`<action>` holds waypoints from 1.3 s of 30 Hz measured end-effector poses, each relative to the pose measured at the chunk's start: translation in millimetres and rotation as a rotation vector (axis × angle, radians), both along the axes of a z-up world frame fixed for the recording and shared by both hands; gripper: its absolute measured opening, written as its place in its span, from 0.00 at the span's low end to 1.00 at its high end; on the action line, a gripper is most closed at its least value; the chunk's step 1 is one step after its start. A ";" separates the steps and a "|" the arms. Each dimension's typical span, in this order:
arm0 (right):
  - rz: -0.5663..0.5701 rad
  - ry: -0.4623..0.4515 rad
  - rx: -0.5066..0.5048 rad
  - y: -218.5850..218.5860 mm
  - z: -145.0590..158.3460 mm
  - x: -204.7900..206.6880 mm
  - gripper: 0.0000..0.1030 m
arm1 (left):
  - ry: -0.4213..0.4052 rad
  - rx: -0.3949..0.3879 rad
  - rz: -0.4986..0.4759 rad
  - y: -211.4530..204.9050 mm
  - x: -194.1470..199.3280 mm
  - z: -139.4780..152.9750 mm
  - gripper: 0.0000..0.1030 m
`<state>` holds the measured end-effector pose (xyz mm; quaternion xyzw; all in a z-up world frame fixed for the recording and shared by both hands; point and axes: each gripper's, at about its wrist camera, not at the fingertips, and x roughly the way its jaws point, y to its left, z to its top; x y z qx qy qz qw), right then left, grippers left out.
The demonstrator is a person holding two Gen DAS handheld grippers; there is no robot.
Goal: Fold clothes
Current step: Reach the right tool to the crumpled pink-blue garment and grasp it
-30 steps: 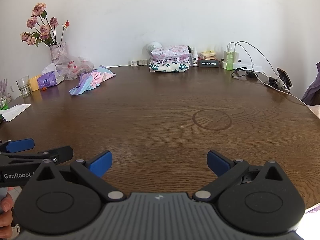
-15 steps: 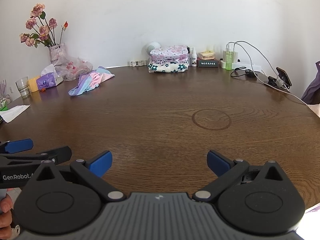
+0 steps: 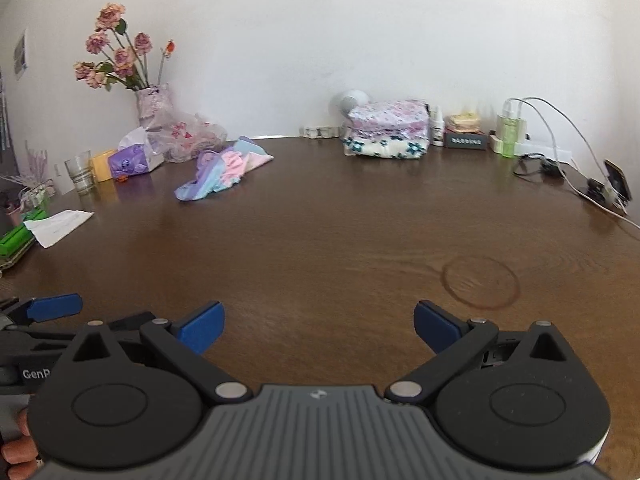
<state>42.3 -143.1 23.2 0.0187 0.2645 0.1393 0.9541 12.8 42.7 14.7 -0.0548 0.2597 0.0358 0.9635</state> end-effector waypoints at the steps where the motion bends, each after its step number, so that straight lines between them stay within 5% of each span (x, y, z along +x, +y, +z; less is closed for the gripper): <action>1: 0.033 -0.003 0.004 7.5 7.6 9.8 1.00 | -0.002 -0.007 0.030 7.6 1.2 3.5 0.99; 6: 0.197 0.025 0.063 60.7 56.1 77.9 1.00 | -0.036 0.008 0.168 46.5 6.6 22.8 0.99; 11: 0.213 0.056 0.030 134.2 82.8 185.4 0.99 | -0.041 -0.011 0.276 88.0 8.5 30.0 0.99; 14: 0.174 0.100 0.034 168.5 76.6 252.4 0.89 | -0.044 -0.034 0.302 107.0 6.8 25.9 0.99; 16: 0.151 0.152 0.040 190.5 65.8 297.8 0.66 | -0.042 -0.038 0.307 115.8 5.6 22.8 0.99; 23: 0.067 0.253 0.129 225.1 18.8 384.2 0.60 | -0.019 -0.027 0.318 134.3 14.6 11.7 0.99; 26: 0.125 0.290 0.120 234.5 10.9 392.0 0.46 | 0.001 -0.046 0.316 138.0 24.1 8.0 0.99; 27: 0.142 0.314 0.092 237.4 7.0 392.3 0.18 | 0.007 -0.050 0.312 137.2 26.5 7.3 0.99; 28: 0.155 0.330 0.074 237.5 3.9 390.4 0.03 | 0.012 -0.055 0.308 136.0 28.7 6.6 0.99; 34: 0.255 0.266 0.176 180.4 28.6 333.6 0.03 | 0.000 -0.058 0.271 121.3 21.2 9.8 0.99; 39: 0.320 0.249 0.239 91.4 47.7 234.6 0.03 | -0.009 -0.047 0.219 99.5 11.6 15.4 0.99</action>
